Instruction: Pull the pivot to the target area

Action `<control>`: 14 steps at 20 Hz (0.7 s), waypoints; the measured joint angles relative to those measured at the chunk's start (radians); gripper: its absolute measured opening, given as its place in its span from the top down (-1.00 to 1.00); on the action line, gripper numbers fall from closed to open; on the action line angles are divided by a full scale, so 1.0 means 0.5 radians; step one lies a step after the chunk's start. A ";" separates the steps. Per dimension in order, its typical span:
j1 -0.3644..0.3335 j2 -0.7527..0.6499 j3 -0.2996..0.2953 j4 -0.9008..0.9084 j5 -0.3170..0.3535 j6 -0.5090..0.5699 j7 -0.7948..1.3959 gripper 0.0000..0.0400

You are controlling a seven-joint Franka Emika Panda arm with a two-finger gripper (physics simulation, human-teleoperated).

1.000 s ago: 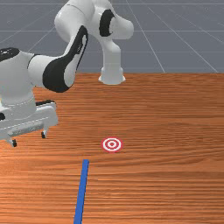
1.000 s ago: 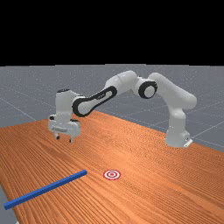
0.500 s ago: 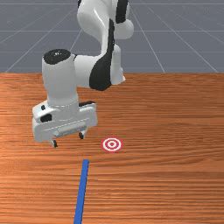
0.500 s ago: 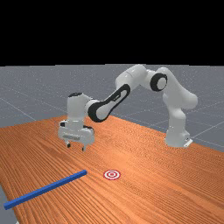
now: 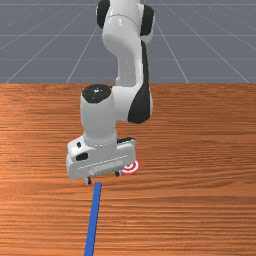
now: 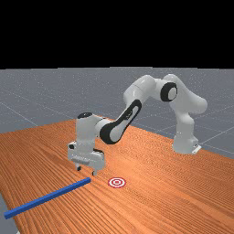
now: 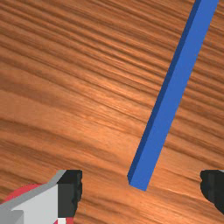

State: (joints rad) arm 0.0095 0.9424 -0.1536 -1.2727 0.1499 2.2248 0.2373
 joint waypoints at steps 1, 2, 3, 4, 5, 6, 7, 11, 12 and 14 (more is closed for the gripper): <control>0.007 0.036 -0.010 0.010 0.016 0.019 0.067 -1.00; 0.007 0.082 -0.011 0.032 0.026 0.049 0.092 -1.00; 0.005 0.134 -0.010 0.057 0.033 0.077 0.108 -1.00; -0.026 0.145 0.037 0.045 -0.012 0.084 -0.128 -1.00; -0.031 0.222 0.040 0.121 -0.014 0.076 -0.124 -1.00; -0.041 0.325 0.042 0.232 -0.014 0.048 -0.117 -1.00; -0.051 0.408 0.042 0.378 -0.016 0.004 -0.113 -0.99; -0.096 0.602 0.032 0.752 -0.041 -0.203 -0.144 -0.99; -0.105 0.625 0.037 0.792 -0.038 -0.223 -0.153 -1.00; -0.050 0.634 -0.040 0.809 -0.106 -0.211 -0.072 -1.00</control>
State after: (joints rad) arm -0.0153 1.2593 -0.1738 -0.8683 0.0969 2.1193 0.2012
